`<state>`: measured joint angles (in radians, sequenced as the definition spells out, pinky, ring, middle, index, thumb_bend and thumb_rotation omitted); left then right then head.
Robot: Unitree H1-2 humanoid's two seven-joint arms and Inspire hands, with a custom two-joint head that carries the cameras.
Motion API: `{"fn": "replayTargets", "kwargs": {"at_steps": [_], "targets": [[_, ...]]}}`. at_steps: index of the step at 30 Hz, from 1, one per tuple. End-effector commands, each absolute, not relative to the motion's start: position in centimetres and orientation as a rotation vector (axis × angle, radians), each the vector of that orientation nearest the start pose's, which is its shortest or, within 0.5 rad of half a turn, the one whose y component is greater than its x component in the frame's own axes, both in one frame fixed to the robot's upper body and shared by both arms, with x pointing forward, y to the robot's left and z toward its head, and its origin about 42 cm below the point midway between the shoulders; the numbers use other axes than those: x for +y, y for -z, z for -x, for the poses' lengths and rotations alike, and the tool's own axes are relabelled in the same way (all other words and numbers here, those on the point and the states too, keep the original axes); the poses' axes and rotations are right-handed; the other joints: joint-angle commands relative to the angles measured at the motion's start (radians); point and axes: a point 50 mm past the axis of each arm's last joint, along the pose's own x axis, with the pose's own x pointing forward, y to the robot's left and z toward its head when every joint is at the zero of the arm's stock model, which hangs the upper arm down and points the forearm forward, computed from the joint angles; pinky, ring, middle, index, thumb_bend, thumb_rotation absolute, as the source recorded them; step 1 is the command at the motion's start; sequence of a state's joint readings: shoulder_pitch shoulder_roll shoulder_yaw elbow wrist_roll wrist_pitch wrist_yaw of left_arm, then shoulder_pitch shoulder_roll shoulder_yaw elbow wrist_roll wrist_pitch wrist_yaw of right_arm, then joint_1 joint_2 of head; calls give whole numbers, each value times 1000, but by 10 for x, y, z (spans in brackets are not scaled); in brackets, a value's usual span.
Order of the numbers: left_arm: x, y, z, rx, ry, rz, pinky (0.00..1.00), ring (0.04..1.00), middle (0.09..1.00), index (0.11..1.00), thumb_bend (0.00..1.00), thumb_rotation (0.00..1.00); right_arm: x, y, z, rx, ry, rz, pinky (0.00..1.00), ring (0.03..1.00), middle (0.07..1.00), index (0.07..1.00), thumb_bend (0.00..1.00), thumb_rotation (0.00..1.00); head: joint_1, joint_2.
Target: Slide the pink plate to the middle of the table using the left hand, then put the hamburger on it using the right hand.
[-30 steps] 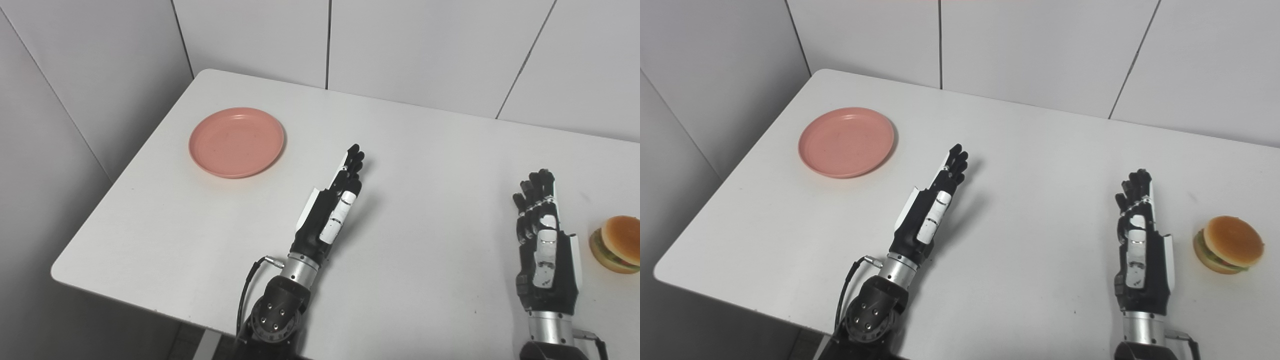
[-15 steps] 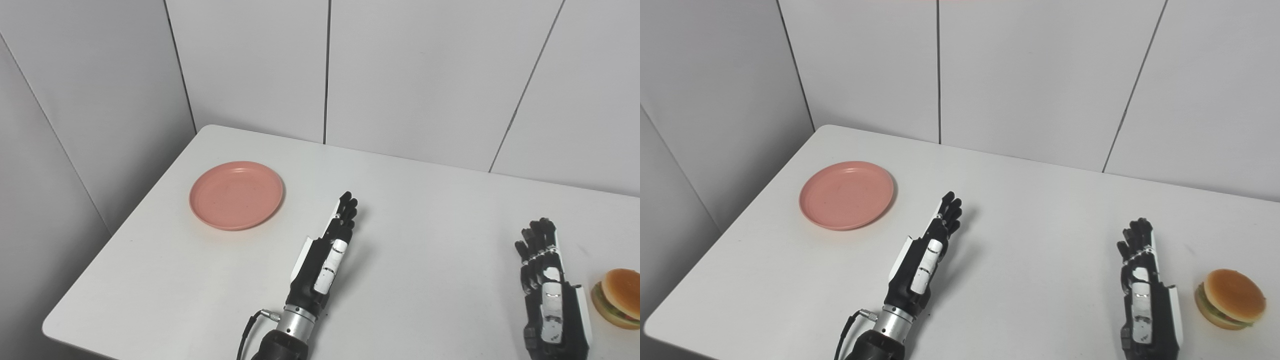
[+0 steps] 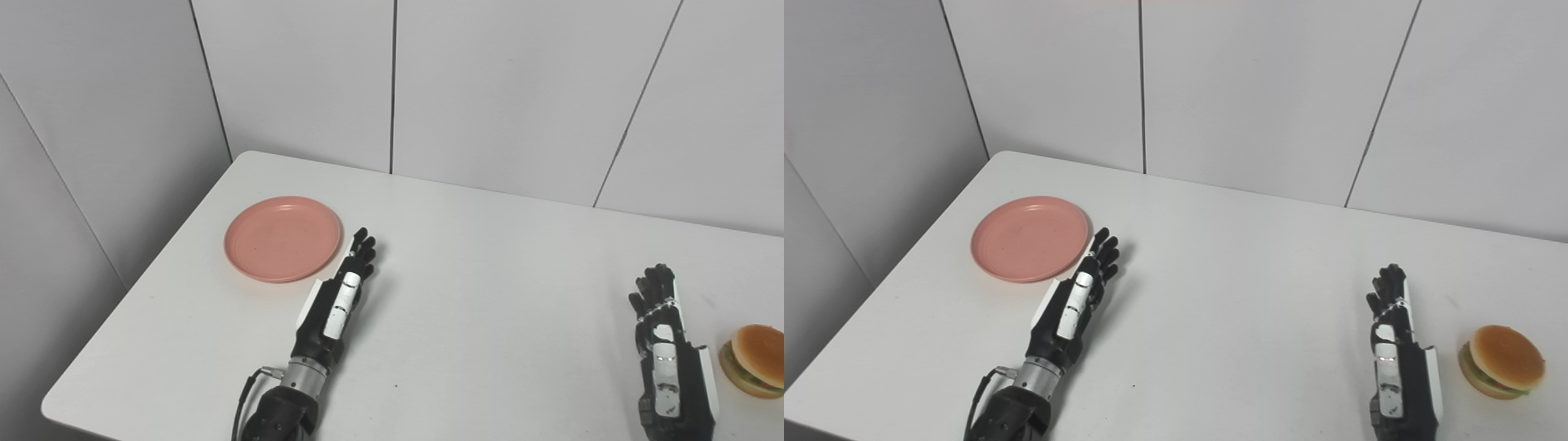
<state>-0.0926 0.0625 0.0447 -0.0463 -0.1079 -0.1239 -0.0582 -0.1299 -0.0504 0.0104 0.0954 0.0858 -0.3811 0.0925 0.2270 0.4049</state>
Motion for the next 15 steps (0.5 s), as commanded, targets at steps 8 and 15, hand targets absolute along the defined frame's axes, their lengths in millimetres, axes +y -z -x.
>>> {"fn": "replayTargets", "kwargs": {"at_steps": [8,15], "targets": [[270,-193,-327,-404,-1,0,1000,1000,1000,1000,635,1000,-216,-63,-273,-138,-88,-47,1000,1000,1000,1000,580,923,22,6],[311,-204,-344,-436,-115,-69,1000,985,986,989,685,1000,-220,-64,-271,-103,-103,-57,1000,1000,1000,1000,576,939,54,0]]}}
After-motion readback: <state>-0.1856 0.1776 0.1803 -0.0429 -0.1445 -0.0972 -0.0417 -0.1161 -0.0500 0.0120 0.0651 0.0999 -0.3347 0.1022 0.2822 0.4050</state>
